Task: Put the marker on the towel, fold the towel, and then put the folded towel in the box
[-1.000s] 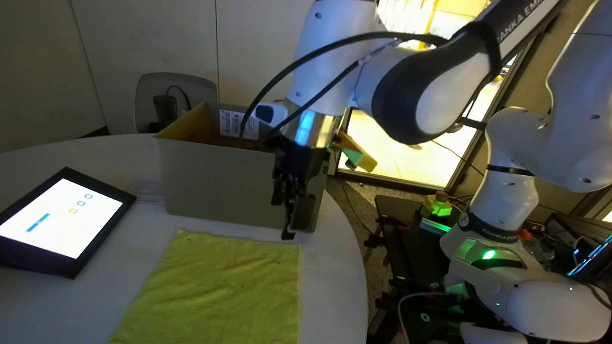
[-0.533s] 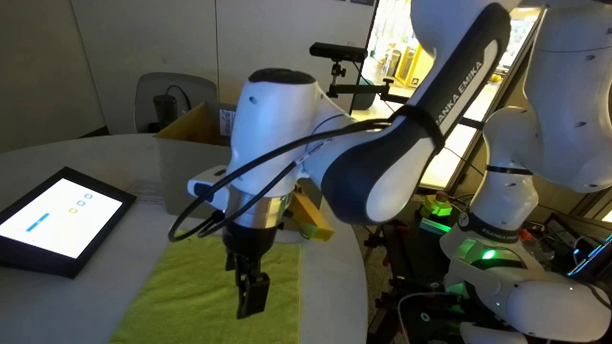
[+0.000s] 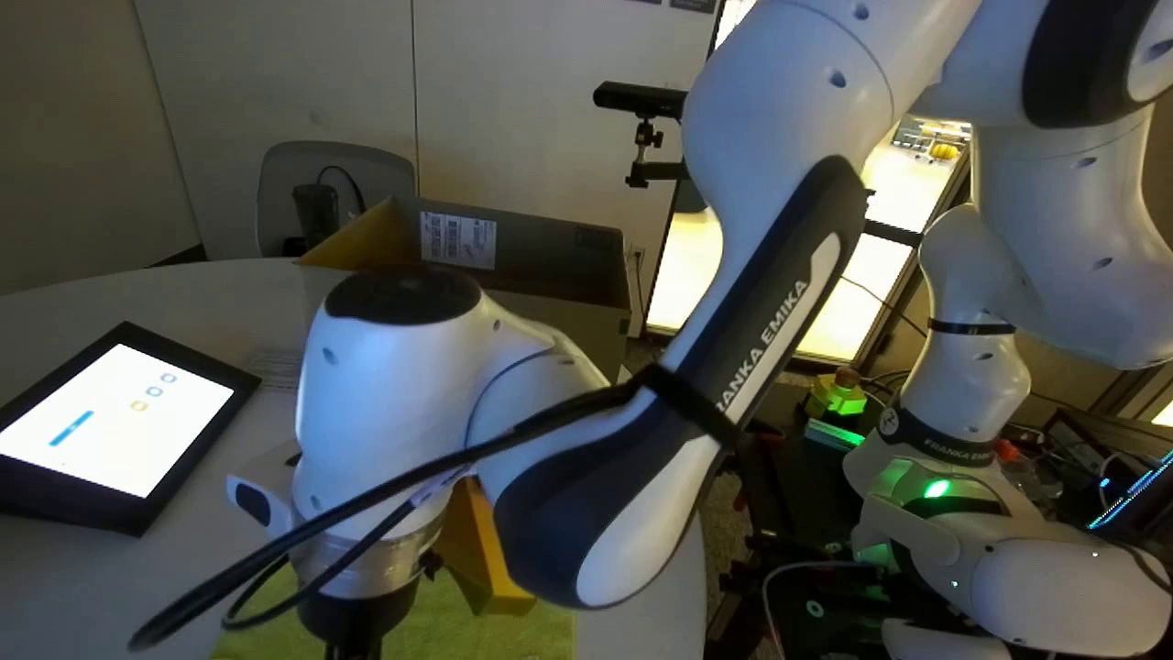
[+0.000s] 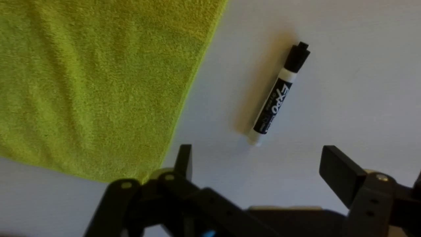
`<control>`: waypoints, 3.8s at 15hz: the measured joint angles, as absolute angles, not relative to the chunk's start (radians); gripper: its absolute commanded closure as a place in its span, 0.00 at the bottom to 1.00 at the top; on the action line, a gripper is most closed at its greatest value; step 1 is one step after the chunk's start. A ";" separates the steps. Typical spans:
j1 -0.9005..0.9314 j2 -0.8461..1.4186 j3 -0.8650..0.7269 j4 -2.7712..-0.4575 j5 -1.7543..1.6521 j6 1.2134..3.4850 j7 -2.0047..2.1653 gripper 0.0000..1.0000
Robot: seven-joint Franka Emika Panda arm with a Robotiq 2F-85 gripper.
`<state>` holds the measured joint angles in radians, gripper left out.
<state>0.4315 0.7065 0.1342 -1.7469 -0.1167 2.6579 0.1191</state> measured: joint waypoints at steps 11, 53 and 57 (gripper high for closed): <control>0.677 0.852 0.029 -1.590 -0.160 2.533 0.358 0.00; 0.486 0.991 0.163 -1.485 -0.088 2.543 0.221 0.87; 0.483 0.991 0.167 -1.485 -0.088 2.540 0.204 0.90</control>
